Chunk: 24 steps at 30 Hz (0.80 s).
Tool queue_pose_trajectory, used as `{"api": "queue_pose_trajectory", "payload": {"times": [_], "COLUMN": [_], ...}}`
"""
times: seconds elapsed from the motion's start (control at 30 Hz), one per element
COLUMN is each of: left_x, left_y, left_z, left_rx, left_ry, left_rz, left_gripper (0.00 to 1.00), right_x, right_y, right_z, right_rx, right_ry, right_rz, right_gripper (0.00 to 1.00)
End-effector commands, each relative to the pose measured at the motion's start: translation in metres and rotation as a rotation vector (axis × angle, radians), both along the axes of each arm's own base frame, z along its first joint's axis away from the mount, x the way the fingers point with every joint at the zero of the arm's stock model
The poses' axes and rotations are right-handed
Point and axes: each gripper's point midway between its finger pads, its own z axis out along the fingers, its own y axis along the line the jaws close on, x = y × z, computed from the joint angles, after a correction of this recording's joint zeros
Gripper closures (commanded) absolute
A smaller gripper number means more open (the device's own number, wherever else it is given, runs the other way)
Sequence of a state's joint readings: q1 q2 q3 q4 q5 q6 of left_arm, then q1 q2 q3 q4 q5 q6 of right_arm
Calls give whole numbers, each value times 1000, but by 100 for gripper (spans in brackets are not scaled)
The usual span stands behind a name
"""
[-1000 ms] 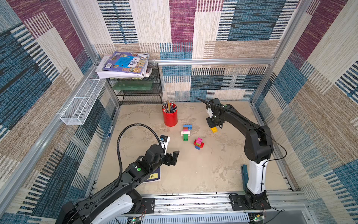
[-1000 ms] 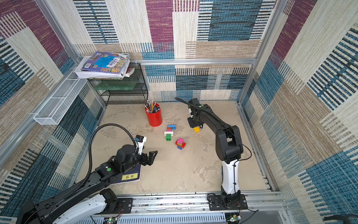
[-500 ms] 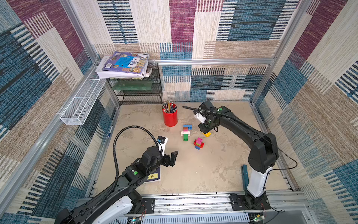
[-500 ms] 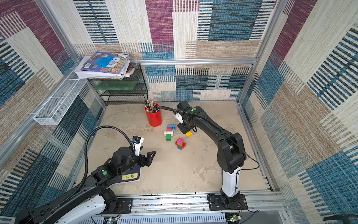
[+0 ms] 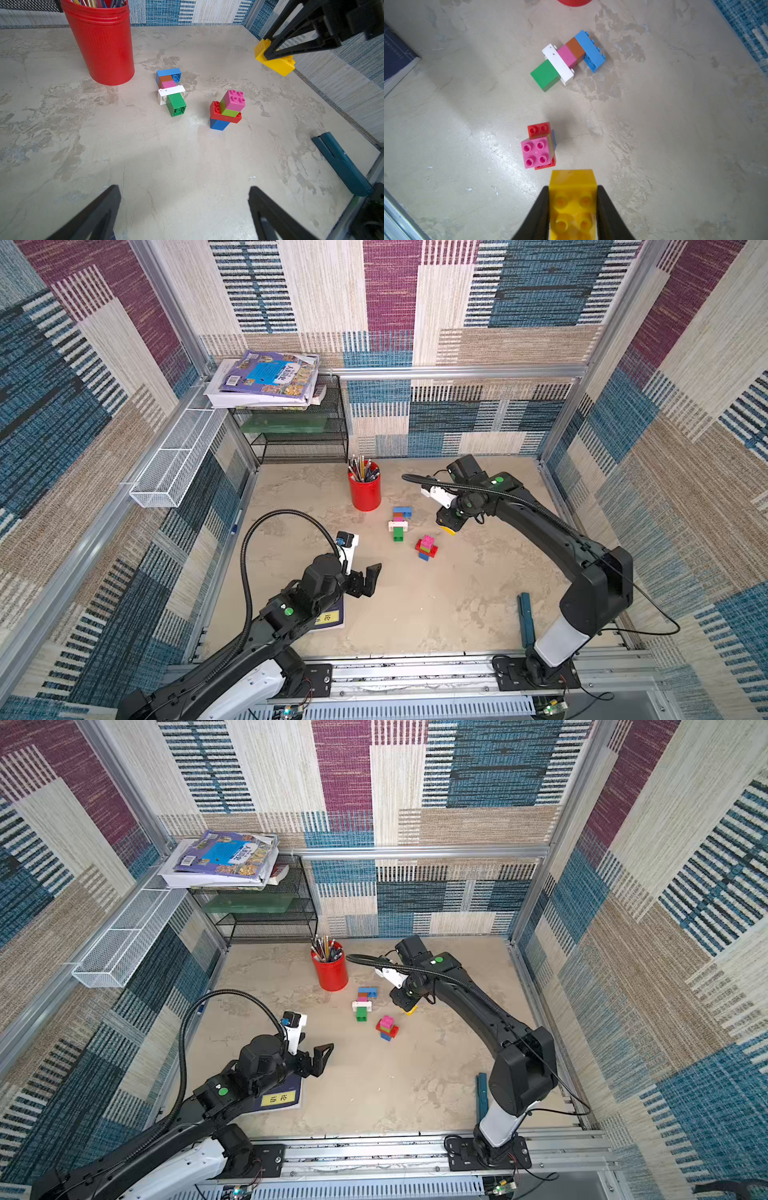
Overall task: Assemble the letter f with lego
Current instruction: Assemble the lego brick with the lego brick.
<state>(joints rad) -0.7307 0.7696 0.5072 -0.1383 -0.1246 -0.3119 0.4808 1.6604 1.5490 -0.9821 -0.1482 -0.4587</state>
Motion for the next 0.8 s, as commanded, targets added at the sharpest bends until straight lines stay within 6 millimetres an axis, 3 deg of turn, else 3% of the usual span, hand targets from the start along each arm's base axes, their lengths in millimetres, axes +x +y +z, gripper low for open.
{"api": "queue_pose_trajectory", "payload": {"times": [0.0, 0.37, 0.77], "left_x": [-1, -4, -7], "left_y": [1, 3, 9], "left_z": [0, -6, -6], "left_rx": [-15, -34, -38], "left_ry": [23, 51, 31], "left_rz": [12, 27, 40], "left_gripper": [1, 1, 1], "right_x": [-6, -10, -17], "right_y": [17, 34, 44], "right_z": [4, -30, -32], "right_rx": [78, 10, -89], "right_ry": [-2, 126, 79], "right_rz": [124, 132, 118], "right_gripper": [84, 85, 86]}}
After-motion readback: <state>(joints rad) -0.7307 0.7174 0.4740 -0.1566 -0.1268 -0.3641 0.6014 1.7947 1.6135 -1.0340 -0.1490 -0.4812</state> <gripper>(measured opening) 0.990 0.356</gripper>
